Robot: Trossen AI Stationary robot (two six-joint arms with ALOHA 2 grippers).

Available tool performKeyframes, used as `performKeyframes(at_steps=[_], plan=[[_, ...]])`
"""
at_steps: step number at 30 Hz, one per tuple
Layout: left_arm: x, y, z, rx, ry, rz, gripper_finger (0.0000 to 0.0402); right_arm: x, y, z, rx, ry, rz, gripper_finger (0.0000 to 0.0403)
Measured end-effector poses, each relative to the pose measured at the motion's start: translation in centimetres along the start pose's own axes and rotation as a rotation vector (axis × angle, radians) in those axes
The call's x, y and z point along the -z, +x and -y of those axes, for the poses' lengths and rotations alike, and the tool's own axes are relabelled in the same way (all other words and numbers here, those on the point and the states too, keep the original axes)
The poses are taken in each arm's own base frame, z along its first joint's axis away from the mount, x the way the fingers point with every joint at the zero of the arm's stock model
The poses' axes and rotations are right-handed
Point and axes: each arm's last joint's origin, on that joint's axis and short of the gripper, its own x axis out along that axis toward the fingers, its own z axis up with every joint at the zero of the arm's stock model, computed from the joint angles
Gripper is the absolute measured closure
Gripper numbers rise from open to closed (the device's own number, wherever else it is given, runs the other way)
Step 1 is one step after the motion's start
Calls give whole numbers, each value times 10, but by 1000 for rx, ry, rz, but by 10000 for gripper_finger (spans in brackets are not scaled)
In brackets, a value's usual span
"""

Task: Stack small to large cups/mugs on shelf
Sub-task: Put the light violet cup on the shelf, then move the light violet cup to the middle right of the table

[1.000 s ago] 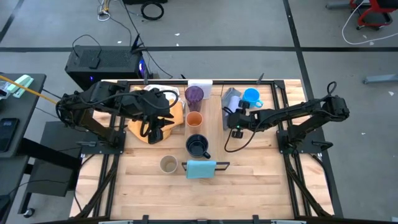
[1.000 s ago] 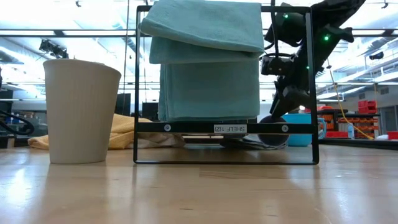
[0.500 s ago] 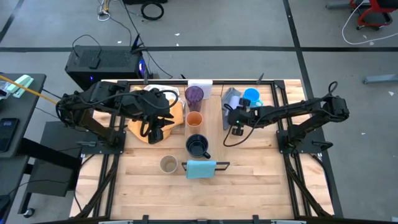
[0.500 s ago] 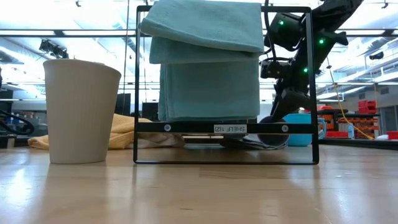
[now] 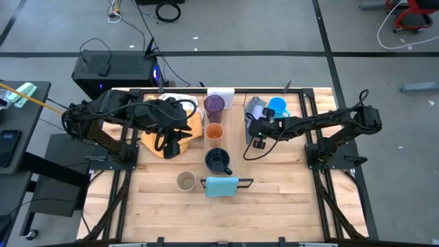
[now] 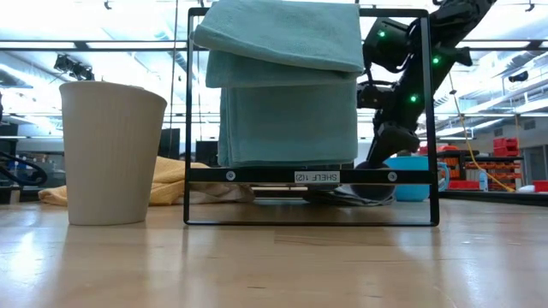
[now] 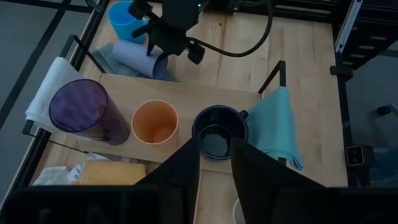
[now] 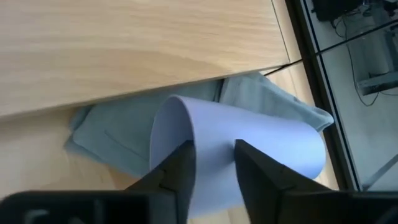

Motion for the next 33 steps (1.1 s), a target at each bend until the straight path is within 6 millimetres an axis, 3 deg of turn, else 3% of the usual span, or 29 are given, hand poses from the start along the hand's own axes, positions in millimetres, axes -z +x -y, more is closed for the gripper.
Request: performKeyframes(at_steps=[7,18,24,28,33], plan=[[1,-1,5,14,6,0,305,-1,-3,-3,-26,-1,16,390],[1,-1,5,9,5,2,309,0,-6,-4,-50,18,27,401],[1,-1,5,9,7,2,312,-2,-15,-1,-143,66,70,375],[1,-1,5,9,12,2,308,2,-22,-3,-300,102,70,339],[1,-1,5,5,20,3,306,1,-30,1,-334,164,84,288]])
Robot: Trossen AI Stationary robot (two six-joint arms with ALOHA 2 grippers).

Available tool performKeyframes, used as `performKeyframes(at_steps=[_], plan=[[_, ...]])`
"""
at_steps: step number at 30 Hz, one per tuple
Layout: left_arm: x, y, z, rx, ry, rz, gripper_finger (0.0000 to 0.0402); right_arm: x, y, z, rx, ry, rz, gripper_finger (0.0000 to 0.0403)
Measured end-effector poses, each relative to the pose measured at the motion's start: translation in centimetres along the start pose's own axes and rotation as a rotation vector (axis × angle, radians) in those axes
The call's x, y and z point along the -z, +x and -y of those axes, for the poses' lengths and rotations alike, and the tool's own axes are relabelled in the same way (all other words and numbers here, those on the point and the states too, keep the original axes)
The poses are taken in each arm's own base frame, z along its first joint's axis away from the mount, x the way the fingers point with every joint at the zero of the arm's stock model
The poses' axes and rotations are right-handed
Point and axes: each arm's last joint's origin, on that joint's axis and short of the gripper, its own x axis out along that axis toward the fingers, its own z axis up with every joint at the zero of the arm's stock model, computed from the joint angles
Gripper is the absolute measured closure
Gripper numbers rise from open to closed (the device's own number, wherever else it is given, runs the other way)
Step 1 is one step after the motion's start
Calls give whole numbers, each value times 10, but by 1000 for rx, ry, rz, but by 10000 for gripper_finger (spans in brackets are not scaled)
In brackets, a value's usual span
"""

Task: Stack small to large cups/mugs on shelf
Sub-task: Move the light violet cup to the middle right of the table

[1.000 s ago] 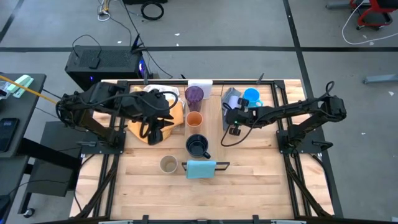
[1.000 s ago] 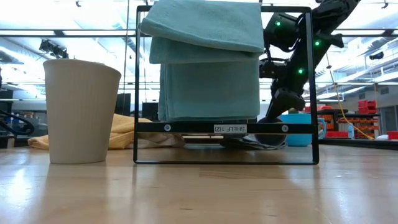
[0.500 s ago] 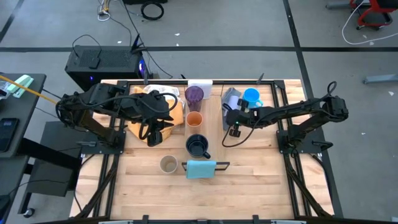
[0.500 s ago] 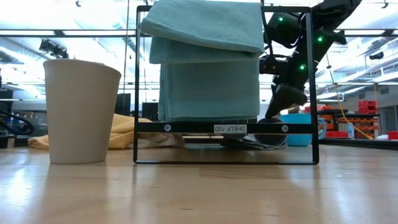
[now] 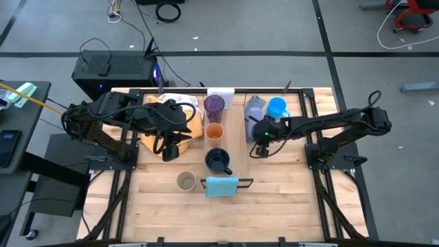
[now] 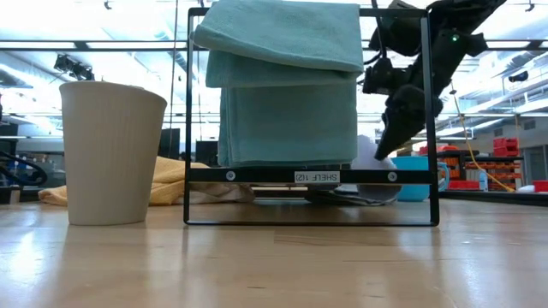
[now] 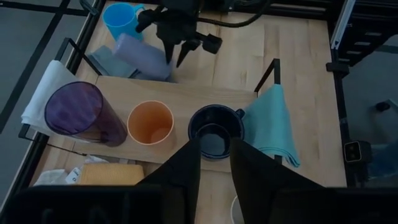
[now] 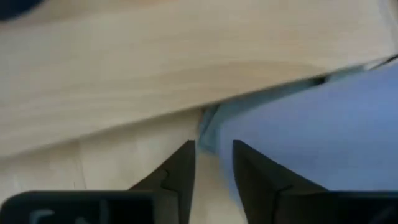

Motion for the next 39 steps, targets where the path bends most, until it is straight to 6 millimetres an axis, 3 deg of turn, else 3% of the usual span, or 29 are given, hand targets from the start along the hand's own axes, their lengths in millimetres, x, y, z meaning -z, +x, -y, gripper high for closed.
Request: performKeyframes(at_steps=[4,11,21,29,34,39], plan=[[0,0,0,0,1,0,310,0,-5,-2,2,3,14,270],[0,0,0,0,2,-3,309,1,-10,-16,25,-58,31,272],[1,0,0,-5,15,-6,312,-17,-43,-27,147,-435,49,268],[2,0,-1,-38,23,-16,311,16,-19,-27,126,-651,-138,268],[5,0,-3,-69,34,-47,309,9,-21,-25,336,-741,-86,270],[7,0,-4,-81,43,-65,314,5,-20,-30,336,-752,-26,272]])
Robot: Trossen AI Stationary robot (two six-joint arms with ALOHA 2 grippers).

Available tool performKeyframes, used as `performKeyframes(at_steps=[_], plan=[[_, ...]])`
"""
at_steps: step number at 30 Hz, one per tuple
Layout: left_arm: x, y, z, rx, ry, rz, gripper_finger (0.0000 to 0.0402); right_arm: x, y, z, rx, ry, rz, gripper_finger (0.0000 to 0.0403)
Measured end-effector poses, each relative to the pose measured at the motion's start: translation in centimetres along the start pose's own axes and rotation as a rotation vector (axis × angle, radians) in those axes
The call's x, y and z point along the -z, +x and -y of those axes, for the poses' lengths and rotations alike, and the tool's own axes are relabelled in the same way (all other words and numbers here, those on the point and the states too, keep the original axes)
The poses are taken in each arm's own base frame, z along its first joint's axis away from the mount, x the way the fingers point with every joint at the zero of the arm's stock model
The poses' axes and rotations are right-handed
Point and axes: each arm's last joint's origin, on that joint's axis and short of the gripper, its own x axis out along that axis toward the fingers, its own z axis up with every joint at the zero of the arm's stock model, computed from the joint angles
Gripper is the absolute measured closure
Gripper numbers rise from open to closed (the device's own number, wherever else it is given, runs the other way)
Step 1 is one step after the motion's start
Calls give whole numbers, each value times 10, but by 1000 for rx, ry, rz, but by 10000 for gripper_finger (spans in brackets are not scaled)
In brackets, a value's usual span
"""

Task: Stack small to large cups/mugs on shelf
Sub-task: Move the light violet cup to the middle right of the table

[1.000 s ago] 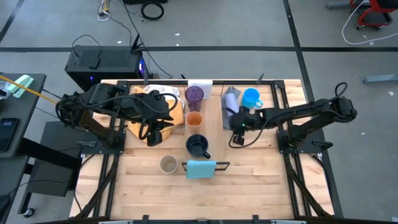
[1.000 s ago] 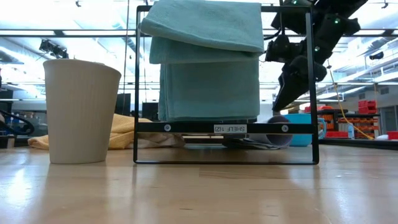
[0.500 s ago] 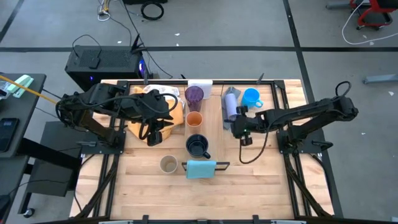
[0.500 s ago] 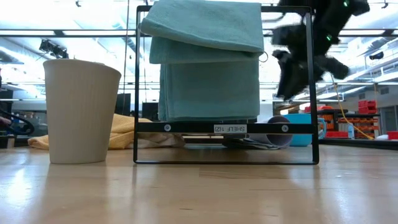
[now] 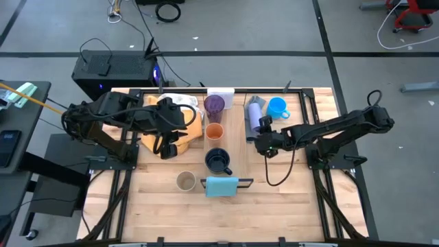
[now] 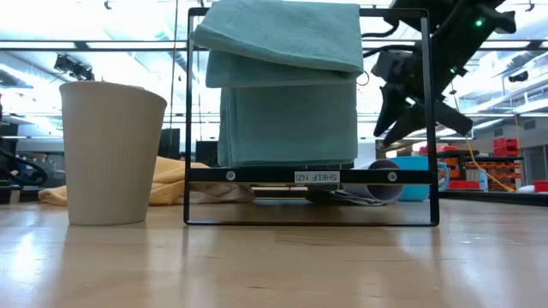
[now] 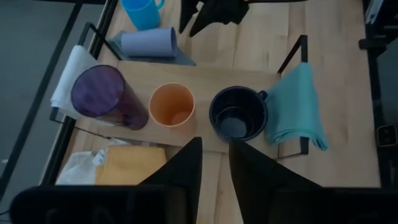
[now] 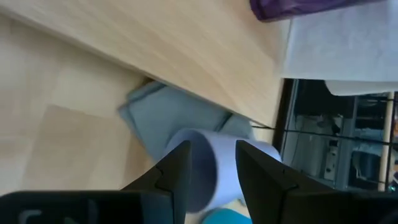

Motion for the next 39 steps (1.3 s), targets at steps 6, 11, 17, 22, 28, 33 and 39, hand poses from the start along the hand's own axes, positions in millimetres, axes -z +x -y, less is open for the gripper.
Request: performKeyframes(at_steps=[6,11,17,22,28,33,39], plan=[[6,0,-3,-63,43,-50,316,8,13,-14,-19,-75,-38,272],[8,0,-4,-85,53,-77,309,13,15,-19,37,-159,-71,272],[11,-1,-6,-103,69,-102,312,0,-7,-3,148,-38,4,276],[11,-1,-6,-102,120,-104,316,-1,-8,-13,153,11,-19,275],[11,-1,-6,-99,155,-105,308,-5,0,-28,266,87,-90,276],[12,-2,-6,-92,176,-107,303,-8,12,-45,318,182,-112,277],[12,-2,-5,-88,182,-107,307,-10,17,-67,419,171,-116,277]])
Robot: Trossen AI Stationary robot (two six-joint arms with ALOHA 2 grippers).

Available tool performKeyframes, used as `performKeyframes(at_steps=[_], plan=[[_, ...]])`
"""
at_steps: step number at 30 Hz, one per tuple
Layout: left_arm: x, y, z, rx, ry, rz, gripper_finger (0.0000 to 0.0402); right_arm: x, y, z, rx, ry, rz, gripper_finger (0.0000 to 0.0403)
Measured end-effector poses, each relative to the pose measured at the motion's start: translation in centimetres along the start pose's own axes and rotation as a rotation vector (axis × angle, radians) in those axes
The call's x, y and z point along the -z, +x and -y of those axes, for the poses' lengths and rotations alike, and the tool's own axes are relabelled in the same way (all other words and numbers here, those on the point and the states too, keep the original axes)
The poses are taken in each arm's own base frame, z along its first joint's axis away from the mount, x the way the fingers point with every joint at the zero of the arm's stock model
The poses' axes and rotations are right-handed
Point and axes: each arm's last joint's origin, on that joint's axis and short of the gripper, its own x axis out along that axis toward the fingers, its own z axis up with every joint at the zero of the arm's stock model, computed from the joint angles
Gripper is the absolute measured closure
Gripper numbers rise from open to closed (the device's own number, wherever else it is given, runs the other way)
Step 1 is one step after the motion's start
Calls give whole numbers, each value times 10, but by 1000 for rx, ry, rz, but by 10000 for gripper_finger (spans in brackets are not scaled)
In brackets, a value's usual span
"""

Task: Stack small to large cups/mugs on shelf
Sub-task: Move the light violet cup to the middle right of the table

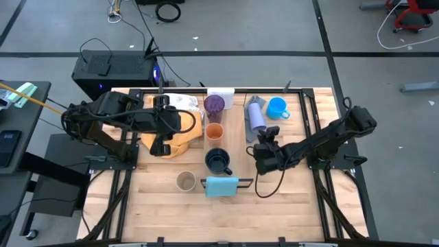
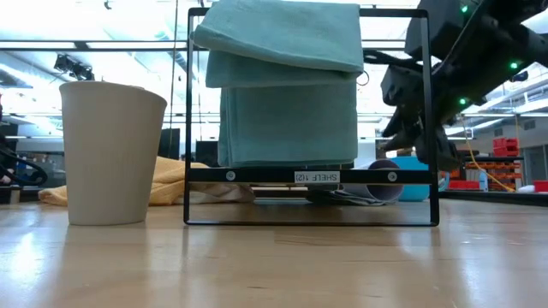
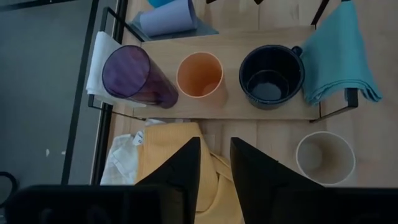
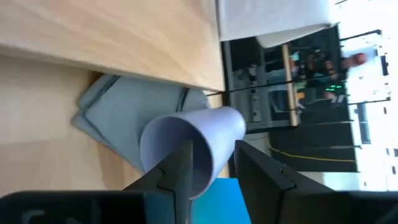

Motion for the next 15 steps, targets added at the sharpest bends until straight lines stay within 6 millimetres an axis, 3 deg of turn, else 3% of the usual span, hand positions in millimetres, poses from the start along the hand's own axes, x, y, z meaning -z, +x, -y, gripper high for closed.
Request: performKeyframes(at_steps=[4,15], plan=[[0,0,0,0,16,0,305,-3,-5,2,9,11,25,276],[0,1,-1,-3,6,-3,301,0,-7,13,-204,59,22,249]])
